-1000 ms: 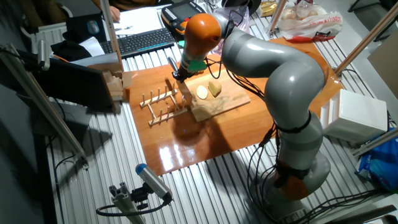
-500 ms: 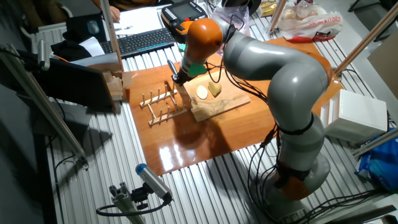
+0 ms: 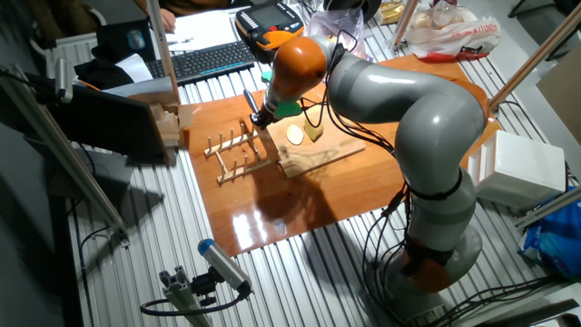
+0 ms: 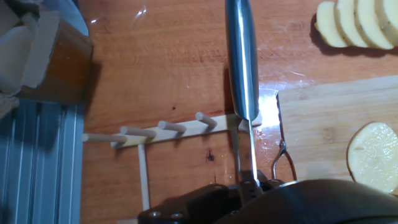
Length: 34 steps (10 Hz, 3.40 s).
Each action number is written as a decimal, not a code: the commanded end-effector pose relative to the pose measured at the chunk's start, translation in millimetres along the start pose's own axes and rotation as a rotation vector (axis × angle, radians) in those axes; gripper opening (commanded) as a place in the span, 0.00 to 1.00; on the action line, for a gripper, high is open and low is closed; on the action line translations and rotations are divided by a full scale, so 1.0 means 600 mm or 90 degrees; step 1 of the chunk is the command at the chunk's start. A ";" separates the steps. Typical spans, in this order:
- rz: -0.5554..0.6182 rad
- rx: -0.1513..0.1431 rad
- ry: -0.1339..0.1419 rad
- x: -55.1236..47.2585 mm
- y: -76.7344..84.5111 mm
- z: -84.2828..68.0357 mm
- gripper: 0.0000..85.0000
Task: Chop the potatoes
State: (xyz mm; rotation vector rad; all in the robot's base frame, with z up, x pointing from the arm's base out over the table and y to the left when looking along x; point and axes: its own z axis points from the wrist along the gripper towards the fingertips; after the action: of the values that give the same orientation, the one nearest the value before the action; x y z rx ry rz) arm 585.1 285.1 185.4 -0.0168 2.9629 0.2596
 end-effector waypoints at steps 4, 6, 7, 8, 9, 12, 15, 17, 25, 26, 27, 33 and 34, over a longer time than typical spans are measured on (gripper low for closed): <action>0.012 0.004 0.016 0.001 -0.001 0.002 0.00; 0.004 0.042 0.007 0.002 -0.001 0.002 0.00; -0.006 0.043 0.025 0.002 -0.001 0.002 0.00; -0.010 0.043 0.029 0.002 -0.001 0.002 0.00; -0.041 0.046 -0.004 0.002 -0.001 0.002 0.00; -0.054 0.056 0.034 0.002 -0.001 0.002 0.00; -0.021 0.052 0.046 0.001 0.003 0.002 0.00; -0.020 0.042 0.047 -0.009 0.022 0.010 0.00; -0.052 0.046 0.015 -0.040 0.028 0.094 0.00; -0.050 0.044 0.014 -0.042 0.030 0.107 0.00; -0.050 0.048 0.009 -0.041 0.030 0.123 0.00; -0.057 0.049 0.006 -0.031 0.005 0.159 0.00; -0.053 0.049 0.005 -0.030 0.005 0.159 0.20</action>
State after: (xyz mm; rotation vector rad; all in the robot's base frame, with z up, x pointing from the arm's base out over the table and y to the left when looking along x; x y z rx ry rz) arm 617.5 303.5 93.9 -0.1285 2.9749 0.1310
